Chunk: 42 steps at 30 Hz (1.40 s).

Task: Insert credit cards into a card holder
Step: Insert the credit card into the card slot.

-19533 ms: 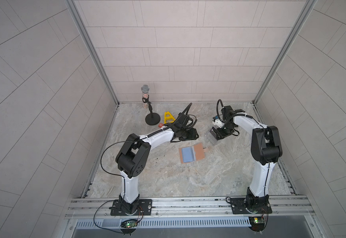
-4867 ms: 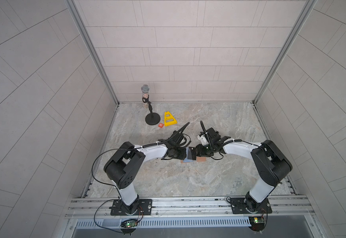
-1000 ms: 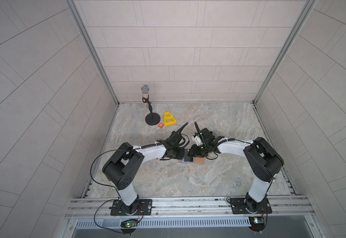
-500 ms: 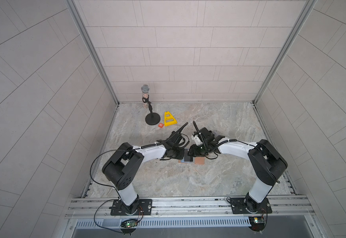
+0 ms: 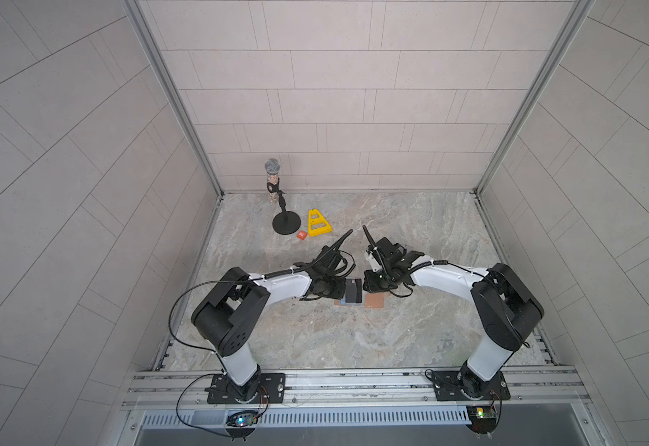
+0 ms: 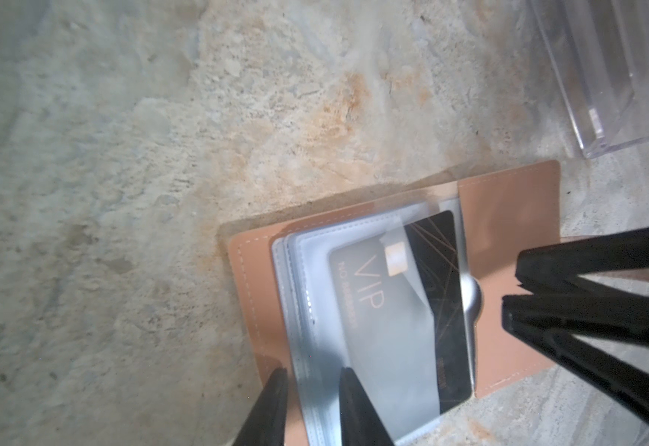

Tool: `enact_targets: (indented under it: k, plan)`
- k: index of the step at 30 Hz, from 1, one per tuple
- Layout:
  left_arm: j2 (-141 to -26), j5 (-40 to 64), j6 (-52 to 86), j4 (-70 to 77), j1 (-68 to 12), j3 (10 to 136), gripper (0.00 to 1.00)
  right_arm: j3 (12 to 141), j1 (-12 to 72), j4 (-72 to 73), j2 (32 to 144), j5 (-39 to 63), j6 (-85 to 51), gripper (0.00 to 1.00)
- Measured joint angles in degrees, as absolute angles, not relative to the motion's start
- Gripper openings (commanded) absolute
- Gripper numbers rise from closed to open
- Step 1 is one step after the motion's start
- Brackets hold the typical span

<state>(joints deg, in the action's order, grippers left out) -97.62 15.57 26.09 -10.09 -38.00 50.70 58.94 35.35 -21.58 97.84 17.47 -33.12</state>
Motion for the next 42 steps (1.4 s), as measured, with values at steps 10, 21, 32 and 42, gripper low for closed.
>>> enact_targets:
  k: [10, 21, 32, 42]
  plan:
    - [-97.6, 15.6, 26.1, -10.1, -38.0, 50.7, 0.29, 61.4, 37.0, -23.7, 101.4, 16.4, -32.4, 0.17]
    - [-96.8, 14.3, 26.1, -10.2, -38.0, 50.0, 0.29, 62.8, 37.6, -24.3, 103.4, 15.2, -32.0, 0.16]
    - [-94.9, 11.6, 26.1, -10.9, -38.0, 47.8, 0.30, 63.4, 37.9, -24.4, 104.2, 15.0, -31.9, 0.16]
    - [-94.9, 11.8, 26.3, -10.2, -38.0, 47.3, 0.23, 63.4, 38.2, -24.3, 104.2, 15.2, -31.9, 0.16]
